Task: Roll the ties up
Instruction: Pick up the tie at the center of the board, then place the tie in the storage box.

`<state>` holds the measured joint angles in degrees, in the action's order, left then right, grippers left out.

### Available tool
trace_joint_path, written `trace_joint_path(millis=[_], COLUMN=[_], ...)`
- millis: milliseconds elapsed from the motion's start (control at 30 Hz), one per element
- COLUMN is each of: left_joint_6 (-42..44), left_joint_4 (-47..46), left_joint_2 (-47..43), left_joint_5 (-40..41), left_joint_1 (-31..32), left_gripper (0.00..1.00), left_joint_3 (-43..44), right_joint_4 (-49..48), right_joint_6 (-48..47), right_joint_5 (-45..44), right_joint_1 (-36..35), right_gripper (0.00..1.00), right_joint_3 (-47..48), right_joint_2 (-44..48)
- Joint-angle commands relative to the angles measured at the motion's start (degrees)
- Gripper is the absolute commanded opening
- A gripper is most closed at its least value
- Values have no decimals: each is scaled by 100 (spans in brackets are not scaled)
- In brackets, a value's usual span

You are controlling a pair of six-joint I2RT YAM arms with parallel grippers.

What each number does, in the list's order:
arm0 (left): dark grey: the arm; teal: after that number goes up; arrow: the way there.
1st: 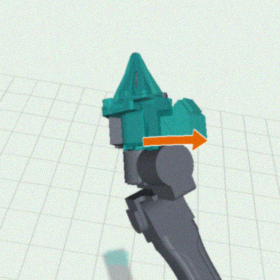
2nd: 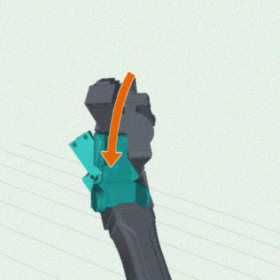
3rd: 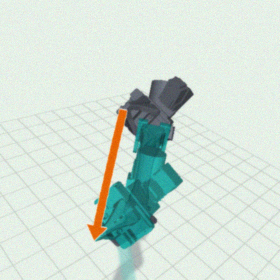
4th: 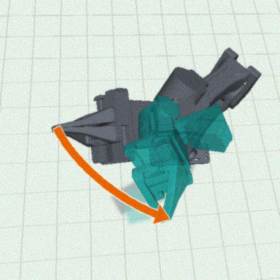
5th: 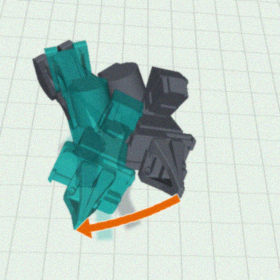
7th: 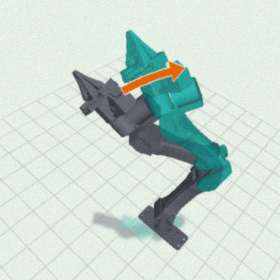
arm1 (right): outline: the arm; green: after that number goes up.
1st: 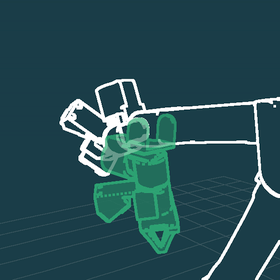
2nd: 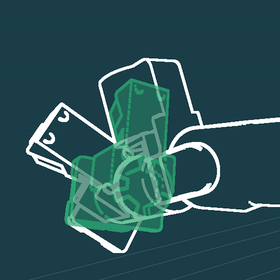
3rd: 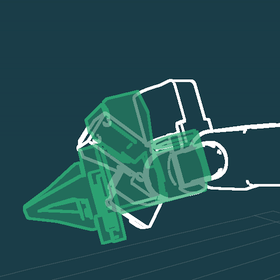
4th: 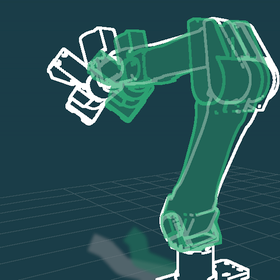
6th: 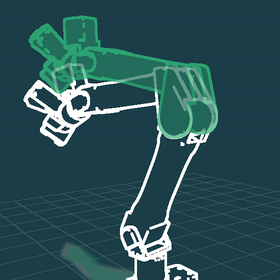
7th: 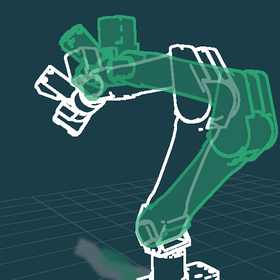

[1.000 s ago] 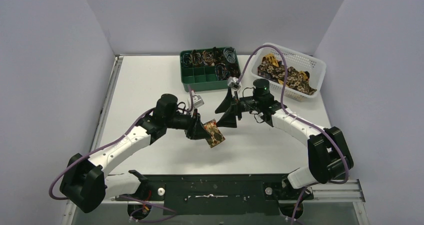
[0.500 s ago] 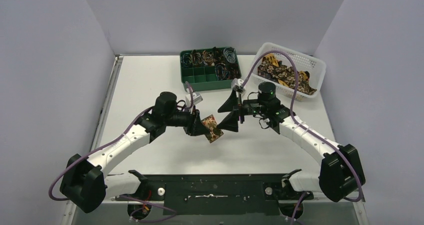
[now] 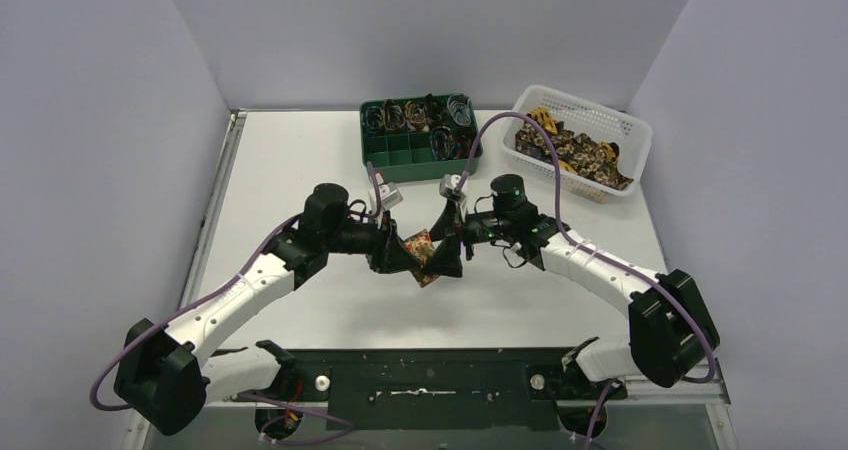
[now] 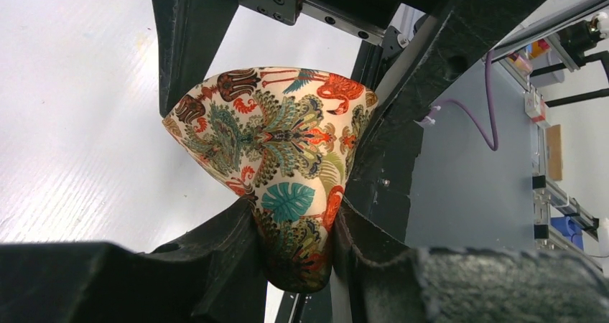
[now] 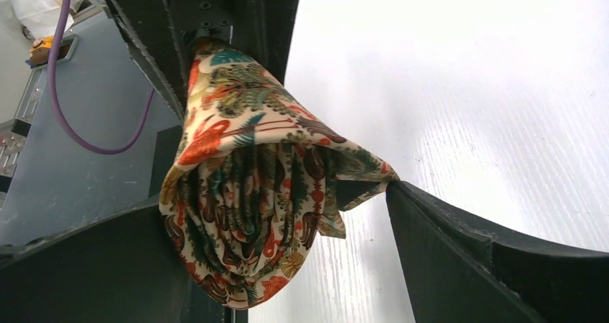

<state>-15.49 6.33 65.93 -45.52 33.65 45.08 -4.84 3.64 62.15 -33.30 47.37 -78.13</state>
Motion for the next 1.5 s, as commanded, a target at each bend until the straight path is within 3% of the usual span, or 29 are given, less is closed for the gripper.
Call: trace_joint_path(millis=[0, 233, 367, 500, 700, 867, 933, 1033, 1333, 1467], left_joint_6=[28, 180, 333, 604, 662, 670, 697, 690, 777, 741], left_joint_4=[-132, 81, 212, 676, 781, 796, 850, 810, 892, 789], left_joint_2=[-198, -155, -135, 5, 58, 95, 125, 121, 270, 256], left_joint_5=[-482, -764, -821, -740, -693, -751, -711, -678, -724, -598], left_joint_1=[44, 106, 116, 124, 150, 185, 186, 194, 256, 259], left_gripper=[0, 0, 0, 0, 0, 0, 0, 0, 0, 0], left_joint_3=[319, 394, 415, 554, 628, 674, 692, 678, 791, 830], right_joint_4=[-83, -361, -182, 875, 869, 1345, 1605, 1495, 1227, 1591], right_joint_6=[-261, -103, -256, -1184, -1169, -1377, -1607, -1742, -1427, -1680], right_joint_5=[-244, 310, 1246, 1224, 918, 1114, 740, 461, 1044, 1139], right_joint_1=[48, 238, 266, 248, 342, 307, 224, 235, 62, -97], right_gripper=[100, 100, 100, 100, 100, 100, 100, 100, 100, 100], right_joint_3=[263, 343, 544, 908, 1006, 1363, 1504, 1413, 1549, 1598], right_joint_2=[-52, -238, -415, -310, -124, -25, 184, 407, -197, -386])
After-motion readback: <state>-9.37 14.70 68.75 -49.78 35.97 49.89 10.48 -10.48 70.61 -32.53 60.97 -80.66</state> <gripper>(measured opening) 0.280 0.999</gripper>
